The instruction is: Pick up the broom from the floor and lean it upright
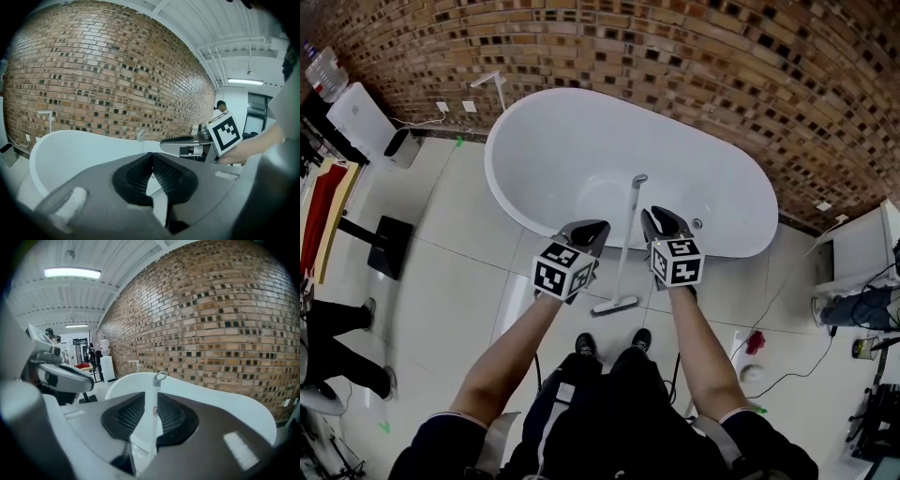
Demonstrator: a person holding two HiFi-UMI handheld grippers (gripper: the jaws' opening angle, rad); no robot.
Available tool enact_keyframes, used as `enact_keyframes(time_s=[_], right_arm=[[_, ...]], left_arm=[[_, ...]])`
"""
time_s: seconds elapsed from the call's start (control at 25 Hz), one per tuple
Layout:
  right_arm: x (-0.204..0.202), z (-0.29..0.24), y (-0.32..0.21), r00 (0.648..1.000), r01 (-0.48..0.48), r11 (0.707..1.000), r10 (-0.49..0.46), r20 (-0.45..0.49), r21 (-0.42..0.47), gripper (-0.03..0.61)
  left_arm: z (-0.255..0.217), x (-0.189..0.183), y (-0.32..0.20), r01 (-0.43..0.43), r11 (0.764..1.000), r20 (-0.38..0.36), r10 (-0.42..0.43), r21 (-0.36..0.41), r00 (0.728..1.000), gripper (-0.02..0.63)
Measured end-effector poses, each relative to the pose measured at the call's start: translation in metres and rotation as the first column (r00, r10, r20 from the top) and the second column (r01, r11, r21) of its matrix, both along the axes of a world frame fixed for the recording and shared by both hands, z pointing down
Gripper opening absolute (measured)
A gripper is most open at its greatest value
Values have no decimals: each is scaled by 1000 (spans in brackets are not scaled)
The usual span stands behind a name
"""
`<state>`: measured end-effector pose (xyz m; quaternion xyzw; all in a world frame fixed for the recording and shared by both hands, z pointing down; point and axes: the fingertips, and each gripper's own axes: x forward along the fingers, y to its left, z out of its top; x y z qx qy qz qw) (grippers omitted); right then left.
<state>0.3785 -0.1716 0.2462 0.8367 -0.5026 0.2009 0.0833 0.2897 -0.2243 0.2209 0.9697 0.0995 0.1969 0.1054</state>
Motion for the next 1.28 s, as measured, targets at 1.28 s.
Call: enact_keyframes(time_s=[1.28], right_arm=[[-107,-155,48,989,120,956,-92,-116,266,5]], left_arm=[[-131,-42,55,-106,994,-216,106,14,971,0]])
